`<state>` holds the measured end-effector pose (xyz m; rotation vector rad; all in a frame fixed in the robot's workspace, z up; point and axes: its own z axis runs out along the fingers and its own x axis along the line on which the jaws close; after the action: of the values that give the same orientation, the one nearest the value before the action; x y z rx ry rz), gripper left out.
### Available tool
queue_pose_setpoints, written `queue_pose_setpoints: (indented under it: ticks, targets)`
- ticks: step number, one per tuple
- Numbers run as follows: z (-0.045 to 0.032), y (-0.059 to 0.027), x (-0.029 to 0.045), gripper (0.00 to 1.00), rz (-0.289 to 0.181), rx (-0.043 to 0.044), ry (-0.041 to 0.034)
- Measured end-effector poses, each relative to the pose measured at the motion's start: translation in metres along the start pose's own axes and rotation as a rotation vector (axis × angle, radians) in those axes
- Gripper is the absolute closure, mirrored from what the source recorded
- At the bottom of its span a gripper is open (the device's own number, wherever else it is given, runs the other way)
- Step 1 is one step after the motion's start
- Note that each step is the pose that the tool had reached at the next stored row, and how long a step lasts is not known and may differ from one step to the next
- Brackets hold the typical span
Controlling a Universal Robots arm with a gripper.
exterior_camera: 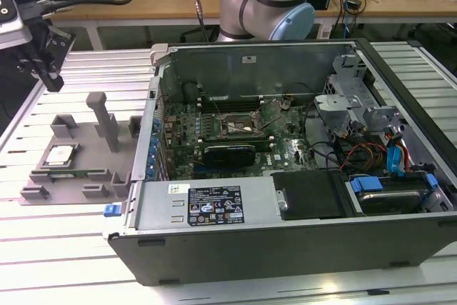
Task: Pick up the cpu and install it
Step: 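Reach for the cpu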
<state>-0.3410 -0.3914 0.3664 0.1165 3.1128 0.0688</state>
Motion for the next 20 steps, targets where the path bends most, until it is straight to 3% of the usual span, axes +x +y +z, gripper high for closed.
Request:
queue_pose_setpoints:
  ticks: [7,14,16,20]
  targets:
    - [0.0144,0.0019,0.0138,0.89,0.000,0.0000,0.0000]
    - [0.0346,0.0136,0.0328,0.89,0.000,0.0009,-0.0001]
    - [0.0432,0.0132,0.0345,0.89,0.000,0.0009,-0.0001]
    - [0.0439,0.0132,0.0347,0.89,0.000,0.0010,0.0001]
